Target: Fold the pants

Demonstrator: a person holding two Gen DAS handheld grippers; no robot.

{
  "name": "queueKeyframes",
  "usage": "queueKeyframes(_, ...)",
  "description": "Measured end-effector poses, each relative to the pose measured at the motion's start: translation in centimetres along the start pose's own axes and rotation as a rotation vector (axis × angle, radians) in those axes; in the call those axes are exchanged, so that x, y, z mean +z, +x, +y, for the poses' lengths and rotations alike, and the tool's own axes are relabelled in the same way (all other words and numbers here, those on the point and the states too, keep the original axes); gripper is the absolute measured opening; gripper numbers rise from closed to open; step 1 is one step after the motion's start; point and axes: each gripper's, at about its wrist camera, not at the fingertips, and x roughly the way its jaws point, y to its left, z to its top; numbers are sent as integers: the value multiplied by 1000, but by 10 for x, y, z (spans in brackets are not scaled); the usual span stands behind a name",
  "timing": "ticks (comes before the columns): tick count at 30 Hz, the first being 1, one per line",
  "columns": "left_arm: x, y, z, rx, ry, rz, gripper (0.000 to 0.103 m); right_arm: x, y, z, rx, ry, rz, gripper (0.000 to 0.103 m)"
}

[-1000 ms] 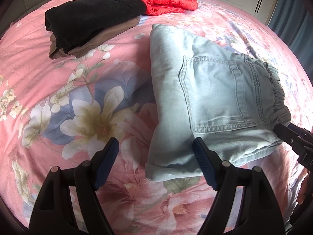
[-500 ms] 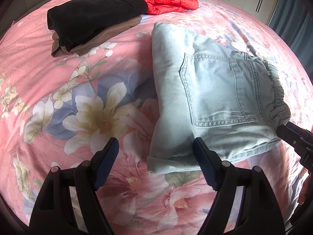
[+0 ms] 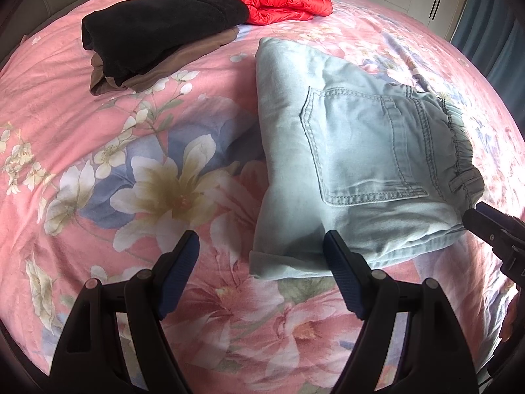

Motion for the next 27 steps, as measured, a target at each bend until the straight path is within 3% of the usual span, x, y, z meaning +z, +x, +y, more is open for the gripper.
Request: queueKeyframes(27,0,1,0,1,0,1,78,0,2,0,1,4,4,59)
